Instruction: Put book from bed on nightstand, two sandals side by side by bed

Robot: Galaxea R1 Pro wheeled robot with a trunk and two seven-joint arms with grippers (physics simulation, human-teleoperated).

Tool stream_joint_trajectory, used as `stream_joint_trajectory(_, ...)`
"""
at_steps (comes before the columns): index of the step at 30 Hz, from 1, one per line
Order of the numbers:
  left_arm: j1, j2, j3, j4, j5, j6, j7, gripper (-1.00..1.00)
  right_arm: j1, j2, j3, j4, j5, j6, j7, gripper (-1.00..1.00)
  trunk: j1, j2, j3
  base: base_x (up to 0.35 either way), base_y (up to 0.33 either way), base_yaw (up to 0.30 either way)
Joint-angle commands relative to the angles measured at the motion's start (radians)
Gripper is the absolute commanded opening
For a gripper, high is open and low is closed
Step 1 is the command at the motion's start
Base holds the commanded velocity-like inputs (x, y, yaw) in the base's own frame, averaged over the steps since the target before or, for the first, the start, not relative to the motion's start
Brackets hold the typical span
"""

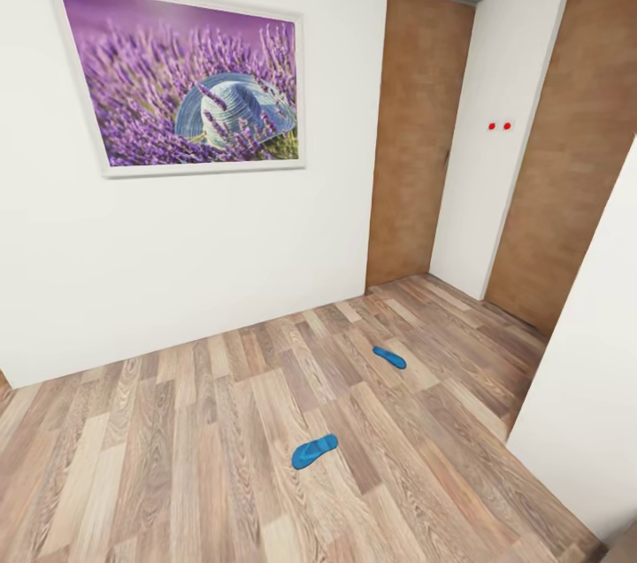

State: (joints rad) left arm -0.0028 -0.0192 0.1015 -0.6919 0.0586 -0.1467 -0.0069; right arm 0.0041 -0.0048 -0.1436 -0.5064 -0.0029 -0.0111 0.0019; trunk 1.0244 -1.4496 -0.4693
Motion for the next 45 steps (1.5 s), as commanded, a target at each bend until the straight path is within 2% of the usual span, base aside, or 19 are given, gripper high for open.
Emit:
stream_joint_trajectory(1,0.000,-0.001,0.001,0.000,0.006,-0.002,-0.001,1.00,0.000,0.000,-0.001,-0.001,0.000,-0.001,0.001,1.00,0.001,0.000,-0.001,0.311,0.000,0.086)
stream_joint_trajectory(31,0.000,0.000,0.003,0.000,0.006,-0.002,-0.001,1.00,0.000,-0.001,-0.005,-0.001,-0.002,-0.001,0.001,1.00,0.001,0.000,-0.001,0.271,0.123,0.005)
stream_joint_trajectory(45,0.000,-0.001,0.003,0.000,0.006,-0.002,0.000,1.00,0.000,-0.003,-0.002,-0.001,-0.005,-0.001,0.003,1.00,0.001,0.000,-0.001,0.032,0.007,-0.037)
